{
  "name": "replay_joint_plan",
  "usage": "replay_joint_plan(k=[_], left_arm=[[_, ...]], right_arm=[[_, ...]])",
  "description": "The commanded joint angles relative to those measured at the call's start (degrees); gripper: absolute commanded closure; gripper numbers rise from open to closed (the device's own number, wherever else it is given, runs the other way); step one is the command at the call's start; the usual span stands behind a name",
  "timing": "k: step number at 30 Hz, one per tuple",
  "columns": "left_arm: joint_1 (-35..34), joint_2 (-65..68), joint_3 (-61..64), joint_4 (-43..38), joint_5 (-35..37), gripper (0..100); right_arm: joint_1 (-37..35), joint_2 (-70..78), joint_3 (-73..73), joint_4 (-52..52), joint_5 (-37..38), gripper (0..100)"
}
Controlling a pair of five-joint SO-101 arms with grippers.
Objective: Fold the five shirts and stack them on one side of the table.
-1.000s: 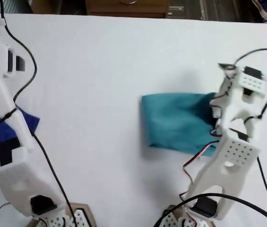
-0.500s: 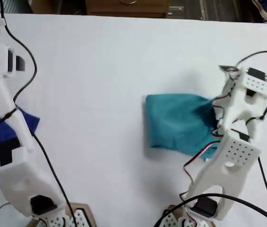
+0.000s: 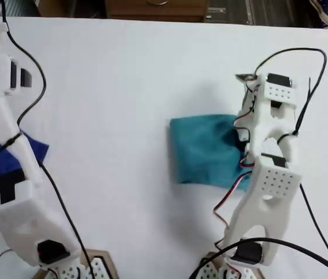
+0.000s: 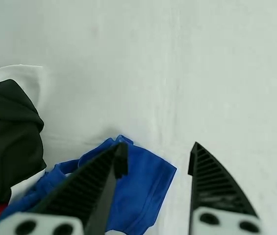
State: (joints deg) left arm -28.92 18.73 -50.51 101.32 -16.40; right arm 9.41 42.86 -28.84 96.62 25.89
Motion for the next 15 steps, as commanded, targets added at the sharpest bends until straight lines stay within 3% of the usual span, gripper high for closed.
replay_joint_plan(k=[1,5,9,15], left_arm=[[0.62,-3.16,-1.89,0.70,-0.26,77],[0.62,-3.16,-1.89,0.70,-0.26,77],[0.62,-3.16,-1.89,0.62,-0.26,77],[0.62,-3.08,-1.89,0.53,-0.26,77]], right_arm=[[-1.19,-6.99,0.09,1.19,-0.70,84.4],[-1.27,-16.13,2.81,1.27,-0.44,71.9],[-3.38,-28.70,7.30,1.36,-0.62,74.6],[-18.68,-41.10,24.35,1.10,-3.43,76.8]])
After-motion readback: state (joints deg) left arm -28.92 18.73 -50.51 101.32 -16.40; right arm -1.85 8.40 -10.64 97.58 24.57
